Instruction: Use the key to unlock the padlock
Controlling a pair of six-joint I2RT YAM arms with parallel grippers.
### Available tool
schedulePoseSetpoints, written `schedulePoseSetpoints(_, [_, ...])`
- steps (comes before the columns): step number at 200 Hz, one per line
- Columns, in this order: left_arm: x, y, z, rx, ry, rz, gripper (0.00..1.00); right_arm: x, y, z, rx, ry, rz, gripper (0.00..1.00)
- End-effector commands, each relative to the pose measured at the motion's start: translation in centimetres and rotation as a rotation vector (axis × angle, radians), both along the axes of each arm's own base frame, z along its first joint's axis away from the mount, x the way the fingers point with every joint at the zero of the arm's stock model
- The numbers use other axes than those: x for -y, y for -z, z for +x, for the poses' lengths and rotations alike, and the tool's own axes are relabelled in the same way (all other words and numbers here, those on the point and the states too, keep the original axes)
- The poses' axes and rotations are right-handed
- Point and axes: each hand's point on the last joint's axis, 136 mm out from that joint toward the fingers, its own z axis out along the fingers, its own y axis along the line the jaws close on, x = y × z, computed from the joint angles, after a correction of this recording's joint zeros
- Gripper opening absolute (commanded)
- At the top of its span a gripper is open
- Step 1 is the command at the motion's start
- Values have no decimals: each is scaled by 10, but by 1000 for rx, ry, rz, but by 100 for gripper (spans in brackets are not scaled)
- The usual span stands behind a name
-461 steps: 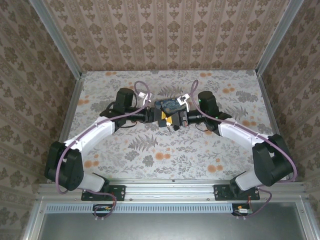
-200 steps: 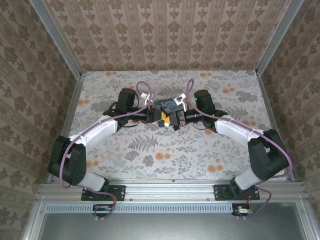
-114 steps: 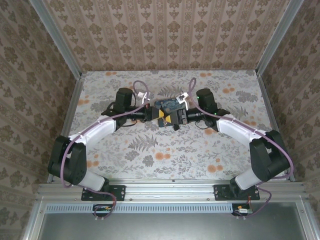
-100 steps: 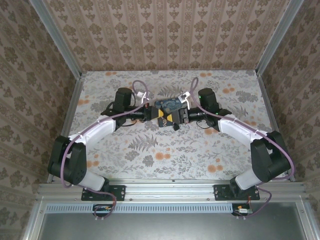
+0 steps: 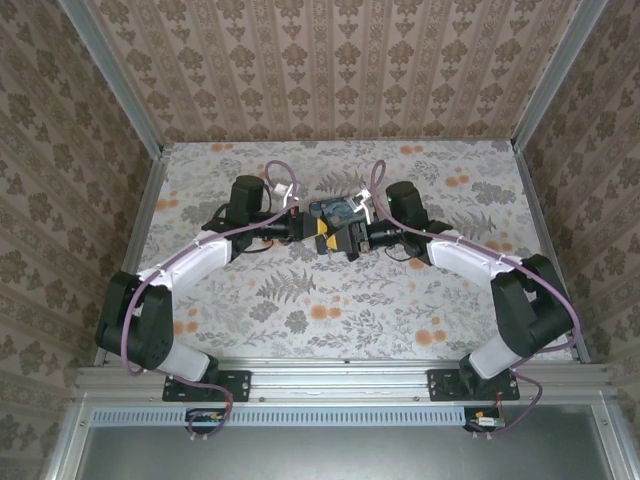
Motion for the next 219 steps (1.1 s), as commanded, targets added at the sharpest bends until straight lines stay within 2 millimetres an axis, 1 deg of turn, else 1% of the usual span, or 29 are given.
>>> schedulePoseSetpoints(1, [1, -19, -1, 51, 17, -37, 0, -8, -5, 2, 17, -19, 21, 37])
schedulePoseSetpoints(13, [1, -19, -1, 51, 19, -38, 0, -9, -4, 1, 14, -25, 22, 34])
schedulePoseSetpoints(28, [1, -18, 0, 50, 17, -36, 0, -12, -7, 0, 16, -35, 29, 26])
schedulePoseSetpoints(53, [2, -15, 3, 46, 9, -28, 0, -15, -5, -4, 0, -54, 29, 13])
schedulePoseSetpoints(67, [2, -14, 5, 48, 4, -22, 0, -15, -2, -6, -9, -50, 19, 8])
schedulePoseSetpoints(77, [2, -11, 7, 45, -1, -9, 0, -13, 1, -3, -17, -23, 4, 5])
schedulePoseSetpoints(84, [1, -9, 8, 45, -7, 3, 14, -12, 1, -1, -20, -12, -2, 4])
schedulePoseSetpoints(89, [0, -8, 8, 45, -12, 15, 27, -11, 2, 1, -26, 1, -5, 4])
schedulePoseSetpoints(97, [-2, -7, 7, 47, -18, 31, 39, -9, 1, 5, -29, 31, -11, 3])
schedulePoseSetpoints(99, [-2, -6, 7, 48, -19, 34, 41, -8, 1, 7, -29, 42, -10, 3])
schedulePoseSetpoints(103, [-12, -7, 15, 52, -52, 39, 44, -6, 1, 10, -33, 59, -11, 3])
schedulePoseSetpoints(104, [-12, -6, 14, 50, -53, 42, 46, -6, 0, 11, -34, 63, -10, 3])
schedulePoseSetpoints(107, [-15, -6, 15, 54, -60, 46, 48, -5, 0, 13, -35, 73, -9, 3])
schedulePoseSetpoints(110, [-17, -6, 15, 53, -67, 51, 52, -3, -1, 15, -36, 88, -5, 3])
schedulePoseSetpoints(130, [-33, -2, 17, 55, -110, 63, 61, 5, -6, 32, -74, 178, 22, 2])
schedulePoseSetpoints(152, [-40, 11, 14, 47, -136, 74, 62, 10, -8, 49, -170, 274, 55, 2])
schedulePoseSetpoints(174, [-33, 24, 8, 46, -132, 43, 61, 9, -12, 57, -265, 351, 85, 1])
schedulePoseSetpoints(182, [-28, 25, 5, 67, -120, 27, 61, 11, -10, 59, -306, 387, 89, 1])
schedulePoseSetpoints(191, [-24, 24, 4, 95, -110, 12, 58, 13, -9, 62, -347, 422, 94, 1])
schedulePoseSetpoints(205, [-16, 19, 3, 148, -94, -18, 54, 19, -1, 65, -427, 495, 82, 1])
schedulePoseSetpoints(219, [-15, 18, 9, 193, -103, -5, 52, 24, 3, 66, -483, 547, 89, 0])
